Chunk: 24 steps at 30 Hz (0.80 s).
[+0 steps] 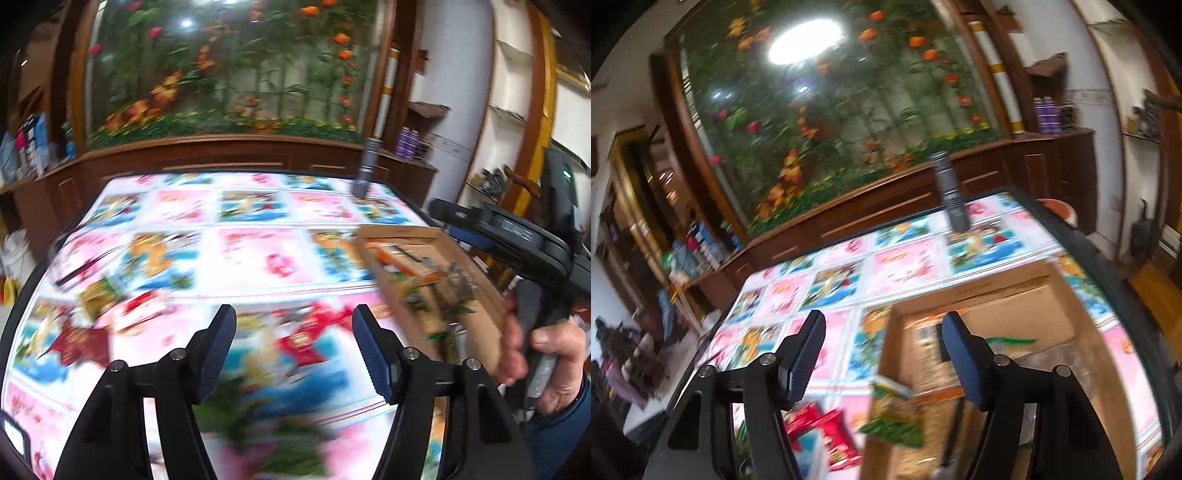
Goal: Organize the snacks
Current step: 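Open both grippers over the box and move them back to the table, then grasp the red candy bag with the left gripper while the right gripper grasps the green chip bag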
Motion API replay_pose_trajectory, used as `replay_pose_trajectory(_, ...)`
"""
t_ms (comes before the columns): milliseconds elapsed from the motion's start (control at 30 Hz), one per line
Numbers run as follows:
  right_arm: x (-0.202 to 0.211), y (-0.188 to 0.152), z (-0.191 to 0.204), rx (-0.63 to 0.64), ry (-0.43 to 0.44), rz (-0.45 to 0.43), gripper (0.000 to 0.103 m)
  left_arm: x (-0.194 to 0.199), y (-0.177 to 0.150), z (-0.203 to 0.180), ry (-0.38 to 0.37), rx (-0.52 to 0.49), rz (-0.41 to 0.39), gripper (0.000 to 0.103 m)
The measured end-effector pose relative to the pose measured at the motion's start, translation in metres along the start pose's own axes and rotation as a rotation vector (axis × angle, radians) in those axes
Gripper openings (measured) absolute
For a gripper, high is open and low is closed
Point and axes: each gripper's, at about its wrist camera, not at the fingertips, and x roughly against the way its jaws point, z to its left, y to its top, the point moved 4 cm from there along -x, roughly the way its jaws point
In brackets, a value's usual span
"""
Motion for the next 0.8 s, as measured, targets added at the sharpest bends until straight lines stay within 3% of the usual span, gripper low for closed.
replay_pose_trajectory(133, -0.009, -0.018, 0.038, 0.074, 0.115, 0.086, 0.072, 0.011, -0.004, 0.067, 0.096, 0.098, -0.006, 0.064)
replay_pose_trajectory(267, -0.012, -0.036, 0.073, 0.207, 0.134, 0.102, 0.072, 0.019, -0.006, 0.151, 0.192, 0.292, 0.009, 0.064)
replay_pose_trajectory(400, -0.015, -0.047, 0.084, 0.274, 0.13, 0.117, 0.072, 0.014, -0.019, 0.21, 0.215, 0.476, 0.077, 0.064)
replay_pose_trajectory(533, -0.016, -0.047, 0.082, 0.258, 0.133, 0.121, 0.072, -0.002, -0.031, 0.224, 0.148, 0.571, 0.157, 0.063)
replay_pose_trajectory(800, -0.016, -0.05, 0.085, 0.255, 0.13, 0.122, 0.072, -0.039, -0.03, 0.197, 0.2, 0.439, 0.23, 0.063)
